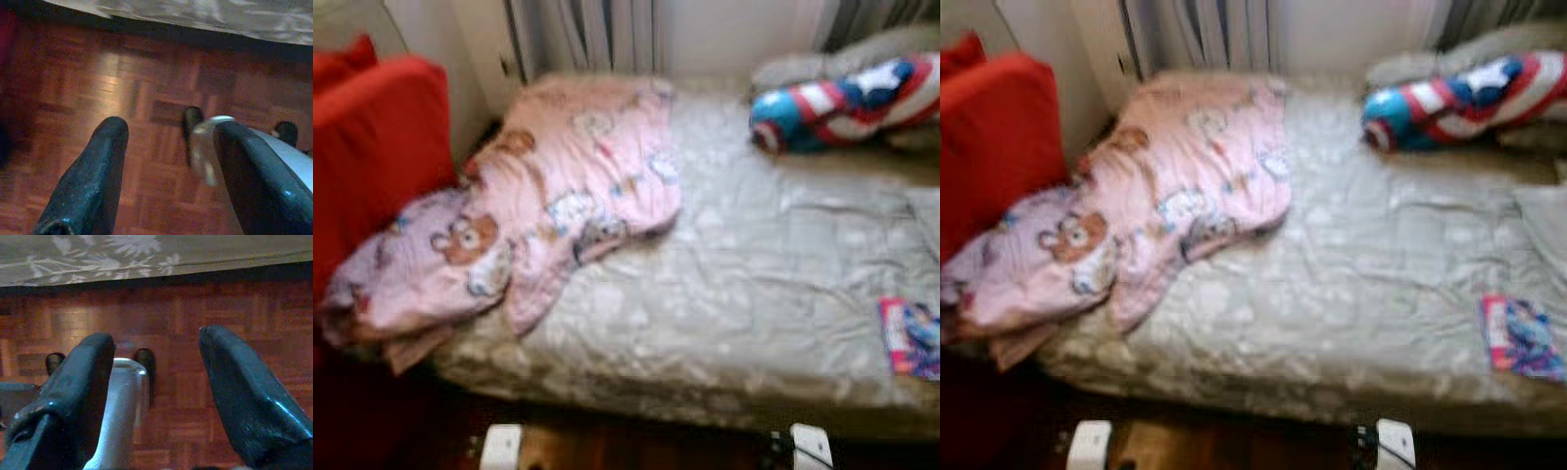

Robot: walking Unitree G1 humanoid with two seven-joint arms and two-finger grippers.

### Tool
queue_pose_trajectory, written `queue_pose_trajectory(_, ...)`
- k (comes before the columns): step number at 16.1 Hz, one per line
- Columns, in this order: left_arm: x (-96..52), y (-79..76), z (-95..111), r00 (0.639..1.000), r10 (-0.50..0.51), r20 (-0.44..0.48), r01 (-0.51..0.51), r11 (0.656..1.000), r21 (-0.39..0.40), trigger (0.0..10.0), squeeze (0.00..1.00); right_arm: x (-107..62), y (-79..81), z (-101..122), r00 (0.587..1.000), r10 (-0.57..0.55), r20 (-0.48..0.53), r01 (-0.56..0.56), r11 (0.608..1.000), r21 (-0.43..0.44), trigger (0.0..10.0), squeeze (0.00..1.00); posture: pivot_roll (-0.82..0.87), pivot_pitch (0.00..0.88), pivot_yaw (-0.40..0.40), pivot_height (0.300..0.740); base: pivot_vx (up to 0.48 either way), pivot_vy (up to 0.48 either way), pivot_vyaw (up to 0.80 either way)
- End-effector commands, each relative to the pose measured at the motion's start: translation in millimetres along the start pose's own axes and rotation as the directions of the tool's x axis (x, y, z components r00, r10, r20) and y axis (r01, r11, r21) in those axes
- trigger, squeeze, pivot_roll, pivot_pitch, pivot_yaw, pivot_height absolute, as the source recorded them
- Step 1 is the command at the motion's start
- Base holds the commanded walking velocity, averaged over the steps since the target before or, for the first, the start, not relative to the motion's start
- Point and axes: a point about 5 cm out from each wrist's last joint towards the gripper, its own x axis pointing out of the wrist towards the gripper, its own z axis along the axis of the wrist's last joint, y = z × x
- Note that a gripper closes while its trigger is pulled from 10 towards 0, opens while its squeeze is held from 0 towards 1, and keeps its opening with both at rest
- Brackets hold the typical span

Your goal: Clean up the room

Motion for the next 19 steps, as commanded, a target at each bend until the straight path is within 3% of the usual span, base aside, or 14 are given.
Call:
queue_pose_trajectory(1, -2.2, -0.7, -10.3, 0.999, -0.004, -0.034, 0.003, 1.000, -0.013, 10.0, 0.00, -2.6, -5.5, -8.9, 0.999, -0.013, -0.029, 0.013, 1.000, 0.000, 10.0, 0.00, 0.01, 0.105, 0.024, 0.740, 0.000, 0.311, 0.00)
queue_pose_trajectory(6, -4.1, 11.5, -11.1, 0.999, 0.009, -0.034, -0.010, 1.000, -0.019, 10.0, 0.00, -2.6, -5.3, -8.6, 1.000, -0.010, -0.028, 0.010, 1.000, 0.000, 10.0, 0.00, 0.02, 0.107, 0.023, 0.740, 0.000, 0.312, 0.00)
queue_pose_trajectory(15, -1.3, -5.9, -8.8, 1.000, -0.010, -0.030, 0.010, 1.000, -0.015, 10.0, 0.00, -2.7, -4.8, -9.3, 1.000, -0.012, -0.025, 0.012, 1.000, 0.003, 10.0, 0.00, 0.02, 0.097, 0.026, 0.740, 0.000, 0.312, 0.00)
queue_pose_trajectory(19, -4.5, 16.7, -8.5, 1.000, 0.011, -0.020, -0.011, 1.000, -0.016, 10.0, 0.00, -2.8, -4.5, -9.7, 1.000, -0.008, -0.026, 0.008, 1.000, 0.001, 10.0, 0.00, 0.02, 0.086, 0.026, 0.740, 0.000, 0.313, 0.00)
